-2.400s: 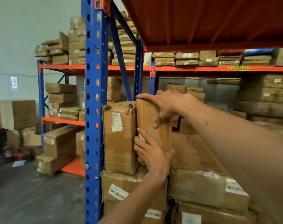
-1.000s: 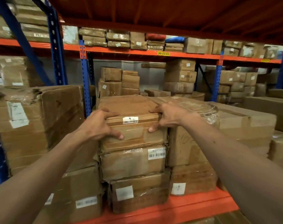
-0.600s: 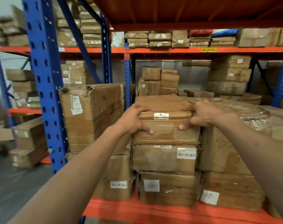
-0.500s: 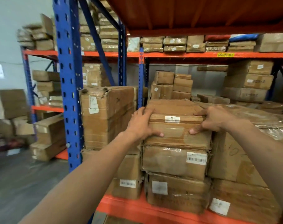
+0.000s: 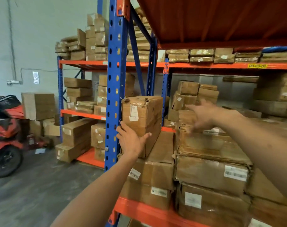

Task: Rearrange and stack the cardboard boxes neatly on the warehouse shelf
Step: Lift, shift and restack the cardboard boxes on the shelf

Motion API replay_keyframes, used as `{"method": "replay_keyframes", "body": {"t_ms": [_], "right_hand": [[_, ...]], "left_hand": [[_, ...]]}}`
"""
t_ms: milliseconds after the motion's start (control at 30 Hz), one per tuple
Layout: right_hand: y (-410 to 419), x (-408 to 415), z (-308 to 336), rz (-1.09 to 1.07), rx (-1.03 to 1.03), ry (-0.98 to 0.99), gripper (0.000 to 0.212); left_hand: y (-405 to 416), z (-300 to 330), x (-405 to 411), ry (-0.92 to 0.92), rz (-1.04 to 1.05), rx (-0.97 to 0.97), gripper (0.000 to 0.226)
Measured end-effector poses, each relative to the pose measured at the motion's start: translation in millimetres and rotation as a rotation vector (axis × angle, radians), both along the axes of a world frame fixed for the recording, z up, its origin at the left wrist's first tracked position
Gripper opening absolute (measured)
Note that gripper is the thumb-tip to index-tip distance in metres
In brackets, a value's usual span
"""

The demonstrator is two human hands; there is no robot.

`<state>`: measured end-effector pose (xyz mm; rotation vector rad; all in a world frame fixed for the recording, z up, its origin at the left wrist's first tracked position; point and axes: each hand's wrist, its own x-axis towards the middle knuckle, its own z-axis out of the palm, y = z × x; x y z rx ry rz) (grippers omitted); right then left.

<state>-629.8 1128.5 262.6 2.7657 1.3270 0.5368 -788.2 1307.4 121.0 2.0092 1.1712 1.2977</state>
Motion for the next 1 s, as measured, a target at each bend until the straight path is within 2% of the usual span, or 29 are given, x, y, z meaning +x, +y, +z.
{"method": "replay_keyframes", "body": {"t_ms": [133,267,367,467,567,667,767,833,1000], "right_hand": [[64.2,-70.3,25.9,0.206,0.019,-0.021,0.119],[117.8,-107.3,28.9,0.239,-0.019,-0.132,0.118],[145.5,-114.1,18.9,0.186,-0.112,-0.205,0.129],[151.7,-111.5,14.4,0.108,-0.126,-0.173,0.146],[141.4,-106.0,19.4,0.030,-0.124,-0.161,0.159],[115.5,-89.3,23.3,-0.040,-0.108,-0.060,0.151],[82.9,-71.0,10.1,-0.025,0.019,0.065,0.134],[72.1,-60.0,-5.6,-0.006,0.106,0.119,0.122],[78.9,-62.0,-22.4,-0.035,0.176,0.133,0.113]], "left_hand": [[14.7,-4.6,-1.7,0.087,-0.028,0.032,0.136],[18.7,-10.7,5.9,0.209,-0.026,0.103,0.147],[22.8,-15.2,10.4,0.306,0.011,0.169,0.148],[29.9,-14.7,7.9,0.386,0.001,0.275,0.148],[34.8,-11.1,0.8,0.448,-0.111,0.446,0.140],[34.8,-8.6,-6.0,0.519,-0.244,0.679,0.136],[37.0,-10.7,-15.3,0.549,-0.277,0.880,0.136],[41.1,-14.3,-19.8,0.567,-0.309,0.960,0.135],[57.7,-11.5,-18.4,0.625,-0.355,1.084,0.141]]}}
